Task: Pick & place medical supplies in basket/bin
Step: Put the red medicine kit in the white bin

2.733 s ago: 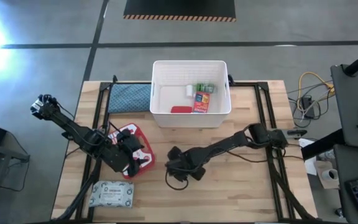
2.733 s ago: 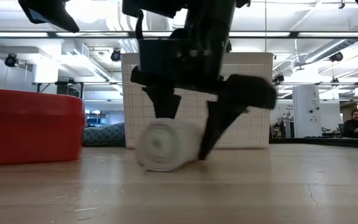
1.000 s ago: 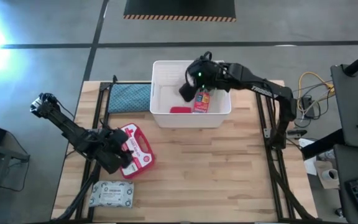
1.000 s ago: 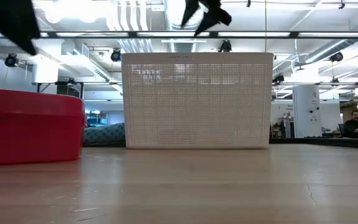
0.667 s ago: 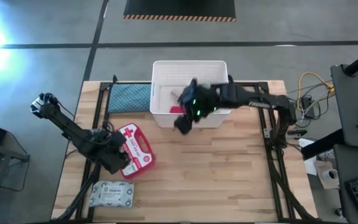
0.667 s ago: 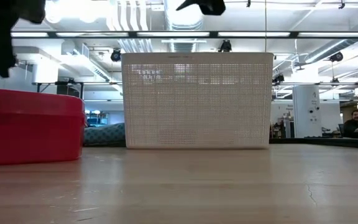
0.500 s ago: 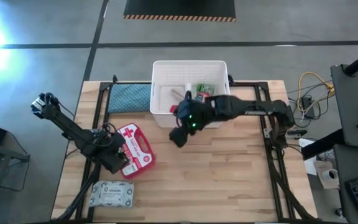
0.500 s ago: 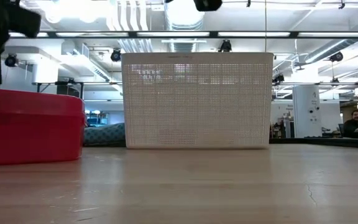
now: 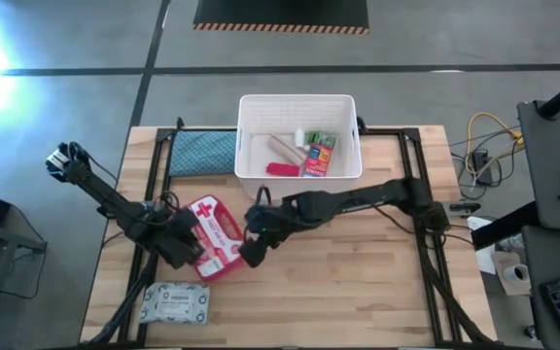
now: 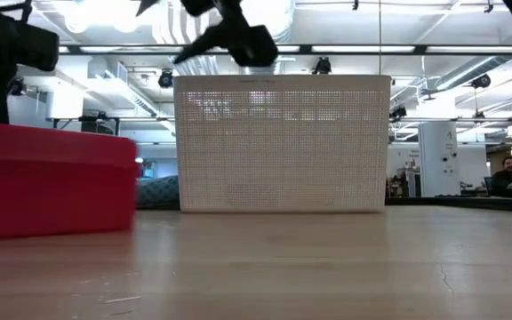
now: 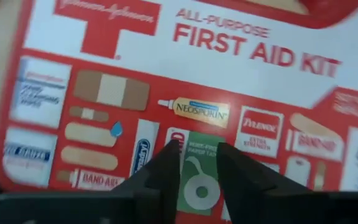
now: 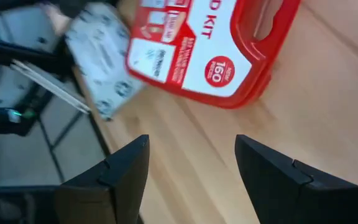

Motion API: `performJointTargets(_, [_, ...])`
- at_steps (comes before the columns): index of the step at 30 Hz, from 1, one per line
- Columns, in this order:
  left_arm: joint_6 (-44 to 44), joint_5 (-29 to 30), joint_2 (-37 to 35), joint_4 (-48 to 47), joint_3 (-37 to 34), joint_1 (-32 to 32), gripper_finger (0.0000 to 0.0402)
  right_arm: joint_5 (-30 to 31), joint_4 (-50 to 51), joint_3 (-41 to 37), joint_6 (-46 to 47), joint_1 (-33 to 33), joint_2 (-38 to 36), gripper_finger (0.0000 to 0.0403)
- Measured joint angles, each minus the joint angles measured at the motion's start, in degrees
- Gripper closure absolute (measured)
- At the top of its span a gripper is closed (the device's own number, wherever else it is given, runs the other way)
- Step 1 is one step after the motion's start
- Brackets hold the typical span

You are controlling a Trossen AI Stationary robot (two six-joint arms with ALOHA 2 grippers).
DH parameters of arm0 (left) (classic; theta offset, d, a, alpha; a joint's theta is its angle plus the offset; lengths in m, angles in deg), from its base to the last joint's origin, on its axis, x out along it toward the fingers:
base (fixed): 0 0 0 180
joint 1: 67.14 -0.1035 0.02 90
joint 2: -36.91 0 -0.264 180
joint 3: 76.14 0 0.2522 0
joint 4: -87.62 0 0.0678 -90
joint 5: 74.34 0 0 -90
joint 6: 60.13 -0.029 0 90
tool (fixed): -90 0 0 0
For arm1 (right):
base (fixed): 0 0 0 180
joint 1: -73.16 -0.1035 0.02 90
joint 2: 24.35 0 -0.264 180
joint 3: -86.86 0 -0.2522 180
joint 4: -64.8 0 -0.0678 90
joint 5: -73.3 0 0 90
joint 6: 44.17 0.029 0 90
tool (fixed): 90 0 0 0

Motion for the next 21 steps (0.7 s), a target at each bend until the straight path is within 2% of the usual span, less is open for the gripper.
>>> performJointTargets(5, [-3.0,1.5,0.0,10.5,-2.0,0.0,0.0327,1.2,6.3,0.0,-0.3,0.0,0.9,0.0177])
performJointTargets(10, [-8.4,2.0,0.1,22.3,-3.8,0.0,0.0327,9.4,16.4,-0.1,-0.3,0.0,0.9,0.0177])
performJointTargets(13, [-11.3,0.8,0.0,27.1,-4.1,0.0,0.0327,11.8,19.2,-0.6,-1.4,0.7,0.9,0.0177])
performJointTargets(15, [-12.2,0.9,-0.2,27.8,-3.7,0.1,0.0327,11.9,16.9,-1.9,-2.6,1.9,0.9,0.0177])
performJointTargets(21, [-13.5,0.8,-0.2,26.8,-2.4,0.0,0.0327,8.8,1.2,-9.7,-3.5,5.9,1.2,0.0177])
